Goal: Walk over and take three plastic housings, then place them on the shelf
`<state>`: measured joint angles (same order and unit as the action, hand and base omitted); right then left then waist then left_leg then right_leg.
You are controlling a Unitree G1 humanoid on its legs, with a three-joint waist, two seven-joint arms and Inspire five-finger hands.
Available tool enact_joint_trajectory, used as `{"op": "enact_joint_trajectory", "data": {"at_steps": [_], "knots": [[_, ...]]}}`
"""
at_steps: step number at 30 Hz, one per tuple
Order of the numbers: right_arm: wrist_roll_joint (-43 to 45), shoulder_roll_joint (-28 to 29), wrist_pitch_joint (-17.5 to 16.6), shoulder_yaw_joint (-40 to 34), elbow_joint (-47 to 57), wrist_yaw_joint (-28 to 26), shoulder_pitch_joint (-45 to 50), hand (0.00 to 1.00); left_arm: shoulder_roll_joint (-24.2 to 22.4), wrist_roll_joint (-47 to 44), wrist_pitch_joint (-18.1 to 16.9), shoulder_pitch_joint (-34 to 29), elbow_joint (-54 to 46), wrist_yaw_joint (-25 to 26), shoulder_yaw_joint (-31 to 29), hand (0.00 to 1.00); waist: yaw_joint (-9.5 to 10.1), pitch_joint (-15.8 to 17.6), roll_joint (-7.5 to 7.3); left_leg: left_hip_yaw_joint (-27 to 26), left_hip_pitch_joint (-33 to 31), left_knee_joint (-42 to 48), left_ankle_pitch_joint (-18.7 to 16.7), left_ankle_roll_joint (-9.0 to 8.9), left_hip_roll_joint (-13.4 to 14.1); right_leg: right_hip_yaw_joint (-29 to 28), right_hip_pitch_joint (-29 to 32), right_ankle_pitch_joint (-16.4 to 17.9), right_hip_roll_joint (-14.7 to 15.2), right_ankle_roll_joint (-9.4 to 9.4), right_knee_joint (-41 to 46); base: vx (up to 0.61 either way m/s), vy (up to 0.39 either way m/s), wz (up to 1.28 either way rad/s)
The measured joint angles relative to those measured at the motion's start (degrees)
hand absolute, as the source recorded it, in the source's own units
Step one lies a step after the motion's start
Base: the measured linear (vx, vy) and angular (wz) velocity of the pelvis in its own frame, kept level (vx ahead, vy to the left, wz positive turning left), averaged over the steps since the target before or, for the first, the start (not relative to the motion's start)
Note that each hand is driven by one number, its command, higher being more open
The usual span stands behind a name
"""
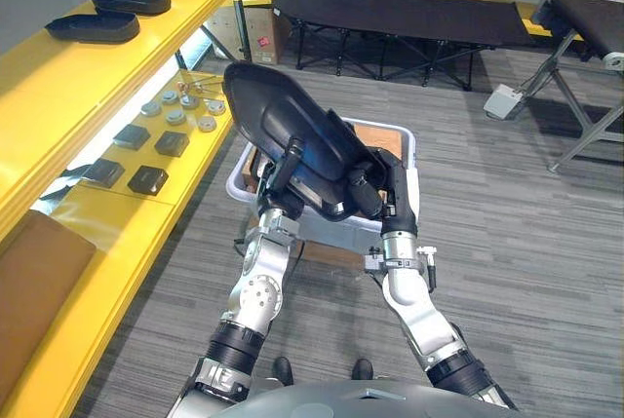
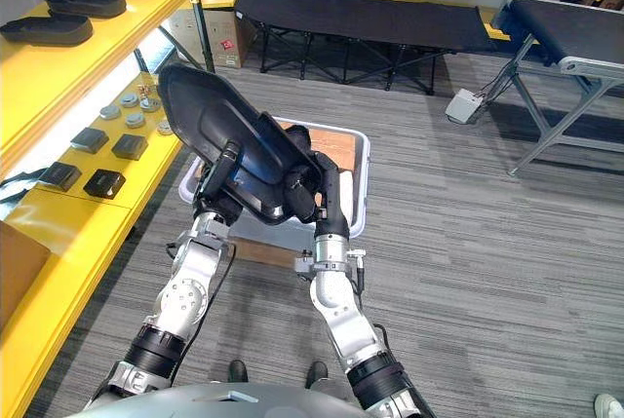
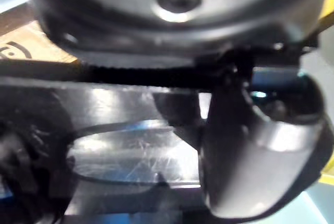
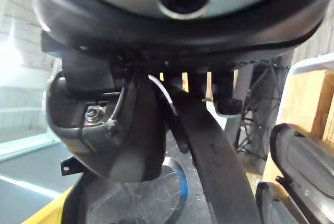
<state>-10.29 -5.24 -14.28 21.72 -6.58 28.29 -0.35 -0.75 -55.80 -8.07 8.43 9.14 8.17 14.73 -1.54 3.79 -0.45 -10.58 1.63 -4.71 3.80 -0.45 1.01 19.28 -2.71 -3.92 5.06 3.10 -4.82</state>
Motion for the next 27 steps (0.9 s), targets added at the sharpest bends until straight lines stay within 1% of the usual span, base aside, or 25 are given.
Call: {"op": "enact_joint_trajectory", "data": {"at_steps": [2, 5, 8, 9, 13, 17, 20, 21, 24, 25, 27], "knots": [[0.02, -0.46, -0.63, 0.88, 0.20, 0.00, 1.29, 0.00, 1.55, 0.50, 0.69, 0.01, 1.14, -0.94, 0.04, 0.00, -0.19, -0.03, 0.01, -0.17, 0.07, 0.00, -0.02, -0.03, 0.10, -0.26, 0.04, -0.01, -0.08, -0.02, -0.01, 0.00, 0.000, -0.08], [0.66, -1.36, -0.69, 1.30, 0.33, 0.00, 2.57, 0.00, 3.33, 0.81, 1.35, -0.01, 2.69, -3.74, 0.75, 0.00, -0.08, -0.04, -0.01, -0.50, 0.19, 0.04, -0.07, -0.10, 0.23, -0.75, 0.11, -0.17, -0.18, -0.24, -0.02, 0.00, 0.000, -0.07], [1.53, -1.67, -0.94, 1.47, 0.56, -0.03, 2.93, 0.00, 4.43, 0.33, 1.27, 0.00, 2.69, -4.78, 1.50, 0.00, -0.09, -0.07, -0.06, -0.78, 0.15, 0.42, -0.24, -0.33, 0.40, -1.00, 0.10, -0.23, -0.27, -0.34, -0.02, -0.01, 0.005, -0.05], [1.70, -1.67, -1.03, 1.50, 0.57, -0.03, 2.97, 1.00, 4.80, 0.09, 0.84, 0.00, 2.69, -4.82, 1.97, 0.00, -0.10, -0.07, -0.06, -0.84, 0.13, 0.47, -0.26, -0.35, 0.49, -1.06, 0.13, -0.25, -0.34, -0.37, -0.02, -0.01, 0.002, -0.05], [1.86, -1.81, -1.36, 2.48, 0.90, -0.76, 3.31, 1.00, 5.83, -0.26, -0.04, 0.00, 2.69, -5.05, 2.60, 0.00, -0.16, -0.08, -0.07, -1.19, 0.02, 0.61, -0.36, -0.51, 0.75, -1.28, 0.33, -0.26, -0.64, -0.72, -0.01, 0.00, -0.001, -0.05], [2.39, -1.84, -1.31, 2.86, 2.07, -1.69, 3.50, 1.00, 5.80, 0.09, -1.77, -0.06, 2.65, -5.28, 2.57, 0.00, -0.14, -0.13, -0.12, -1.43, -0.10, 0.65, -0.37, -0.52, 0.75, -1.43, 0.51, -0.28, -0.67, -0.74, -0.01, 0.01, 0.004, -0.02], [2.58, -1.84, -1.22, 3.00, 2.32, -1.86, 3.49, 1.00, 5.69, 3.13, -2.88, -0.49, 1.74, -4.48, 2.44, 0.00, -0.09, -0.14, -0.13, -1.37, -0.10, 0.65, -0.36, -0.51, 0.69, -1.40, 0.51, -0.27, -0.63, -0.74, 0.00, 0.00, 0.000, 0.00], [2.89, -1.81, -1.20, 3.11, 2.34, -1.87, 3.49, 1.00, 5.63, 5.27, -3.28, -1.21, 0.58, -3.65, 2.29, 0.00, -0.09, -0.15, -0.12, -1.34, -0.10, 0.65, -0.36, -0.51, 0.69, -1.40, 0.50, -0.27, -0.63, -0.74, 0.00, 0.00, 0.000, 0.00], [7.03, -1.74, -0.81, 3.34, 3.01, -2.55, 3.50, 1.00, 4.15, 14.20, -4.07, -4.25, -4.20, 1.22, 1.13, 0.00, -0.11, -0.17, -0.10, -1.24, -0.07, 0.64, -0.36, -0.52, 0.68, -1.36, 0.47, -0.27, -0.64, -0.74, 0.00, 0.00, 0.000, 0.00], [9.20, -1.43, -0.68, 3.18, 3.04, -2.58, 3.50, 1.00, 3.06, 18.56, -4.64, -4.95, -5.32, 3.99, 0.41, 0.00, -0.04, -0.17, -0.09, -1.20, -0.05, 0.64, -0.36, -0.51, 0.68, -1.32, 0.43, -0.27, -0.65, -0.74, 0.00, 0.00, 0.000, 0.00], [11.32, -0.62, -0.16, 2.50, 3.17, -2.59, 3.46, 1.00, 2.64, 24.62, -5.59, -5.85, -5.72, 8.00, -0.30, 0.00, 0.04, -0.33, 0.07, -1.07, 0.05, 0.64, -0.36, -0.51, 0.67, -1.22, 0.30, -0.23, -0.65, -0.74, -0.01, 0.00, 0.000, 0.00]]}}
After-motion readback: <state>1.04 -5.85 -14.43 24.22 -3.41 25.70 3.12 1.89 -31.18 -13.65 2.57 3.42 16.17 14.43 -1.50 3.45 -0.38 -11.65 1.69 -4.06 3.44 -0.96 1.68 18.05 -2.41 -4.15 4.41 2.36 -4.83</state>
